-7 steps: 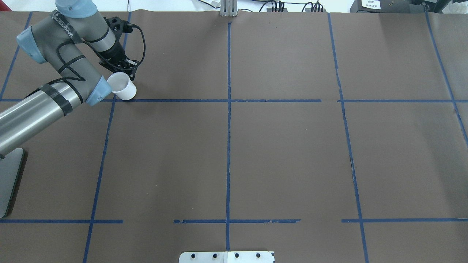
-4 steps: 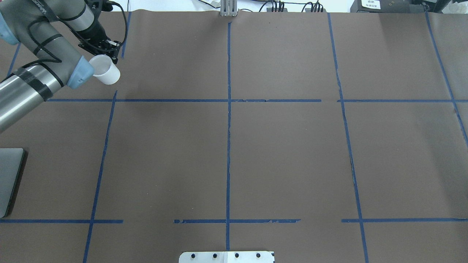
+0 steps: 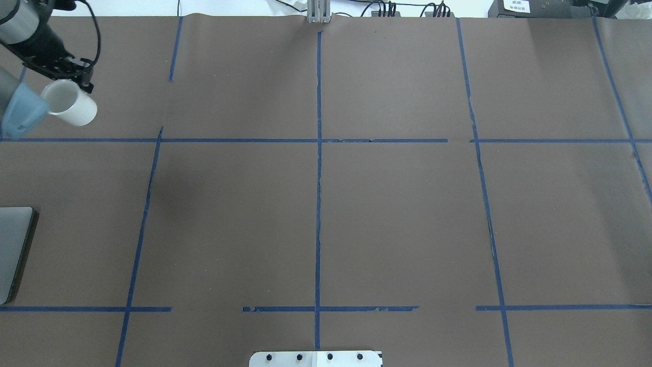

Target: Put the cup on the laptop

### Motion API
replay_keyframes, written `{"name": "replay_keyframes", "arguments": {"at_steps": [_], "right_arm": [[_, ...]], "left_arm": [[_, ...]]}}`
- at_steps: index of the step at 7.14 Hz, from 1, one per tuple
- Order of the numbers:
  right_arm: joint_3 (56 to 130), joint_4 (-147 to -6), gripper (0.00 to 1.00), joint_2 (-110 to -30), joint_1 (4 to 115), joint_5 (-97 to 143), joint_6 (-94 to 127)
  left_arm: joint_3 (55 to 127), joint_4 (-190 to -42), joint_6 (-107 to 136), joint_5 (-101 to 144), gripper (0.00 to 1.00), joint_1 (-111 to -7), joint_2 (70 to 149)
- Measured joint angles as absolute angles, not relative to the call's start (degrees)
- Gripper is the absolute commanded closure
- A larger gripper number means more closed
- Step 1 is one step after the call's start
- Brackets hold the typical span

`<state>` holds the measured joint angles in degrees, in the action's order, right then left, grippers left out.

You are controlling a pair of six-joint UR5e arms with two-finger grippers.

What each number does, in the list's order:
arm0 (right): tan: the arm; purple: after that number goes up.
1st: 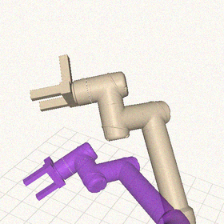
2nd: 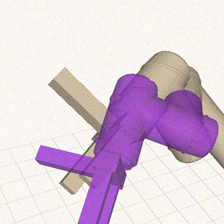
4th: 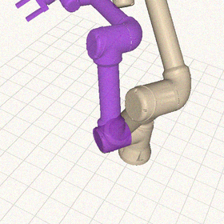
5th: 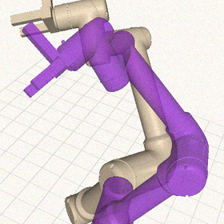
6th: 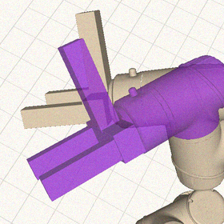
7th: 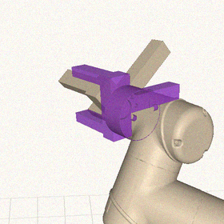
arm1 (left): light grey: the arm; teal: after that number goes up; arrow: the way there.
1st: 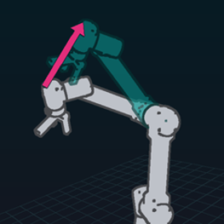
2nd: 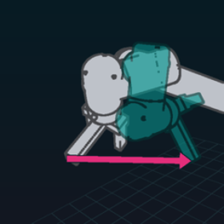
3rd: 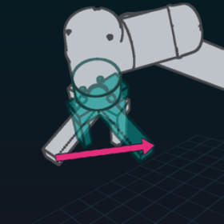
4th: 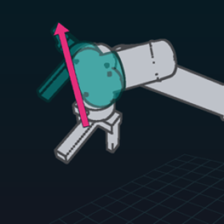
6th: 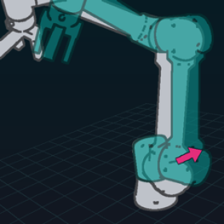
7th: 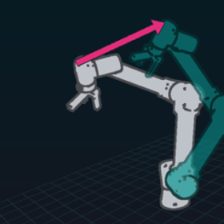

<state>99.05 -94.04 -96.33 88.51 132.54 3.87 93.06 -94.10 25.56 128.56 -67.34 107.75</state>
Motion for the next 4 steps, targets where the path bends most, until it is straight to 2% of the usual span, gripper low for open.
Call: {"name": "replay_keyframes", "arguments": {"at_steps": [2, 4], "right_arm": [[99.05, -94.04, 0.00, -96.33, 88.51, 132.54, 3.87], [99.05, -94.04, 0.00, -96.33, 88.51, 132.54, 3.87]], "left_arm": [[101.61, -95.67, 23.98, 128.53, 1.00, -68.39, 93.67], [103.14, -106.39, 24.20, 128.71, 1.00, -69.10, 80.99]]}}
